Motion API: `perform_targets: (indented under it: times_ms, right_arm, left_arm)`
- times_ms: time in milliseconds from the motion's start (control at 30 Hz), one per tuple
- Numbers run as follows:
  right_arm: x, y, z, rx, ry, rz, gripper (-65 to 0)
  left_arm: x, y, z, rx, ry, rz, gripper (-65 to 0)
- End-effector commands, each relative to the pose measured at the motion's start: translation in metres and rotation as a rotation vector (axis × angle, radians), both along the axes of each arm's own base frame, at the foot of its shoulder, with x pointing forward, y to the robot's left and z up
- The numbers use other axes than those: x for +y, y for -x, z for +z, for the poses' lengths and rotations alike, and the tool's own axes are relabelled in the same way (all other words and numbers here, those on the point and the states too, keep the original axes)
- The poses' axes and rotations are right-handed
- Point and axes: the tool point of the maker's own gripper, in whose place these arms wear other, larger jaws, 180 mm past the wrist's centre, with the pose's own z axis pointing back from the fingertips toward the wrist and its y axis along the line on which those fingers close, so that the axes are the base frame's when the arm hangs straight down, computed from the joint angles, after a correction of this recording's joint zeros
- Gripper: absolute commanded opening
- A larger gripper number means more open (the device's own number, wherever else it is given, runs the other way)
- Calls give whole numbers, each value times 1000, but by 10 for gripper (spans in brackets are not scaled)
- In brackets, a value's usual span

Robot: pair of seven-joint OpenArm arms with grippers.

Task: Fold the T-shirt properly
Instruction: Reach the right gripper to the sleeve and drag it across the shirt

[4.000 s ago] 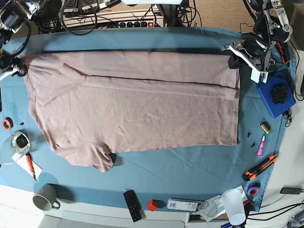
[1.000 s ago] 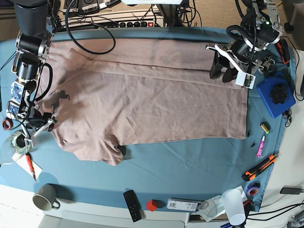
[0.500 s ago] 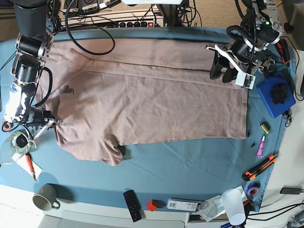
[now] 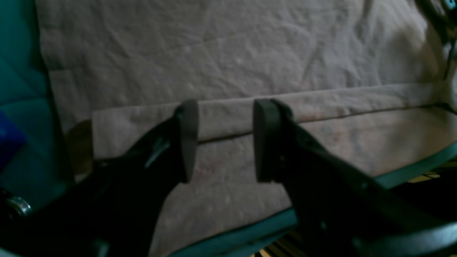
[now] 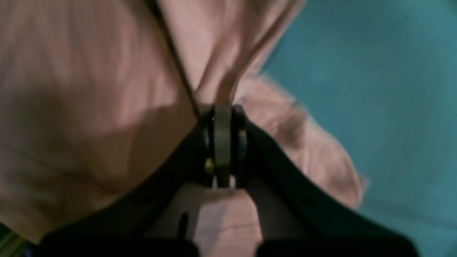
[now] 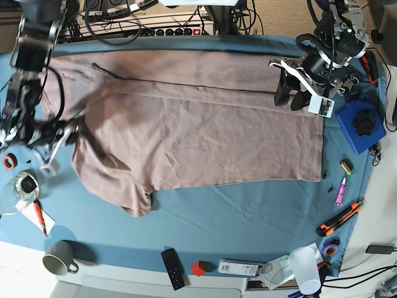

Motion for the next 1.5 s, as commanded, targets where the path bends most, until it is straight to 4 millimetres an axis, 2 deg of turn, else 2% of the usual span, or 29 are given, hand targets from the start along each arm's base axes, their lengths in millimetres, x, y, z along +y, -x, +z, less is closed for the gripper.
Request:
perform_targets:
  times_ms: [0,133,300,467,633,767,833,967,1100,1167,1267,1467]
  right_arm:
    - [-9,-7,21,-69,22,1,-650]
    - [-8,20,24,-95,21,25,-650]
    - [-4,47,46,-182,-36,86,-650]
    - [-22,53,62,-236,-14,36,-650]
    - [-24,56,61,-221,-9,34,-650]
    - [-24,56,61,-220,-9,34,-514]
    - [-24,56,61,-222,-9,35,-503]
    - [-22,33,81,-351,-27,25,-503]
    - [-45,0,109,-492,104,-23,-503]
    - [-61,-16,122,-566,141,-111,-503]
    - [-76,-28,107,-524,120,-176,-503]
    - [-71,-49,41,-352,-51,-236,-402]
  left_arm:
    - [-1,-4,10,-43,11,-3,-395]
    - [-1,-4,10,-43,11,-3,-395]
    - [-1,-4,11,-46,12,-2,-395]
    - [-1,-4,11,-47,12,-2,-395]
    - [-1,-5,11,-50,13,-1,-394]
    - [-1,-4,11,-49,13,-1,-395]
    - [-1,-4,11,-49,13,-1,-394]
    - [-1,-4,11,-49,14,-1,-395]
    - [-2,-5,11,-50,20,3,-395]
    - [-3,-5,12,-50,21,2,-395]
    - [-3,-4,11,-50,19,0,-395]
    - [-3,-4,12,-50,20,0,-395]
